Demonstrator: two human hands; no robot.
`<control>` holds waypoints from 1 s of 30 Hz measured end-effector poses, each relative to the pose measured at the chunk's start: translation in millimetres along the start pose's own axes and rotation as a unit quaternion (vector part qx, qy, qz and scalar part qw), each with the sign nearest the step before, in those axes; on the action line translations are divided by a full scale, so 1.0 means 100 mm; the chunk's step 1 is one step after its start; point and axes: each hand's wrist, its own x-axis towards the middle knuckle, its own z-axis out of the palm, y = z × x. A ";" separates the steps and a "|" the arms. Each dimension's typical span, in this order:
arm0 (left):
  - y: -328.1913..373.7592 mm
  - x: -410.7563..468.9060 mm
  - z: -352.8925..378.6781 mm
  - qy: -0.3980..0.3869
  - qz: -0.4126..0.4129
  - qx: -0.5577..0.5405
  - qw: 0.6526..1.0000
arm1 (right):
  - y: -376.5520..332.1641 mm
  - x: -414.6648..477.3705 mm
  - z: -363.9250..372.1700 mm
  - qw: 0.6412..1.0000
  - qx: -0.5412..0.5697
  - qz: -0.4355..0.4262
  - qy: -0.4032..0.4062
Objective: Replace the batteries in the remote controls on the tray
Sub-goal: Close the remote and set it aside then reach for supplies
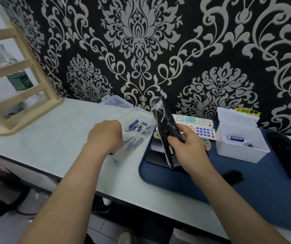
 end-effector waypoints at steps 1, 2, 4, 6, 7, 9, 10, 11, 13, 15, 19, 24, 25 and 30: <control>-0.02 0.01 -0.03 -0.003 0.011 -0.047 0.999 | 0.01 0.00 0.01 1.000 0.014 0.007 0.003; -0.05 0.01 -0.06 -0.017 0.022 -0.111 0.993 | 0.01 0.00 0.01 0.999 0.034 0.017 0.004; -0.10 -0.01 -0.10 -0.084 0.042 -0.230 0.969 | 0.01 0.01 0.01 0.995 0.088 0.039 0.004; -0.13 -0.02 -0.08 -0.146 0.066 -0.226 0.961 | -0.02 0.01 0.00 0.986 0.152 0.064 0.001; -0.12 -0.01 -0.05 -0.150 0.069 -0.203 0.965 | -0.03 0.00 0.00 0.981 0.180 0.074 -0.002; -0.08 0.03 -0.01 -0.138 0.076 -0.158 0.975 | -0.05 -0.01 0.00 0.970 0.224 0.092 -0.008; -0.06 0.05 0.01 -0.130 0.085 -0.131 0.979 | -0.06 -0.02 0.00 0.966 0.239 0.101 -0.011; -0.05 0.06 0.03 -0.123 0.094 -0.103 0.983 | -0.05 -0.02 0.01 0.963 0.249 0.107 -0.012; -0.04 0.09 0.05 -0.109 0.099 -0.077 0.986 | -0.05 -0.02 0.02 0.957 0.266 0.116 -0.017; -0.04 0.10 0.09 -0.090 0.095 -0.078 0.988 | -0.06 -0.03 0.03 0.950 0.286 0.124 -0.023; -0.09 0.07 0.04 -0.025 0.073 -0.169 0.983 | -0.06 -0.03 0.02 0.937 0.324 0.123 -0.048; 0.03 -0.16 -0.26 0.017 0.090 -0.586 0.805 | -0.12 -0.04 -0.02 0.945 0.315 0.071 -0.057; 0.10 -0.24 -0.30 -0.005 0.097 -0.664 0.741 | -0.12 -0.04 -0.01 0.954 0.290 0.047 -0.053; 0.52 -0.40 -0.27 -0.081 0.130 -0.775 0.613 | -0.16 -0.03 -0.10 0.989 0.080 -0.124 -0.021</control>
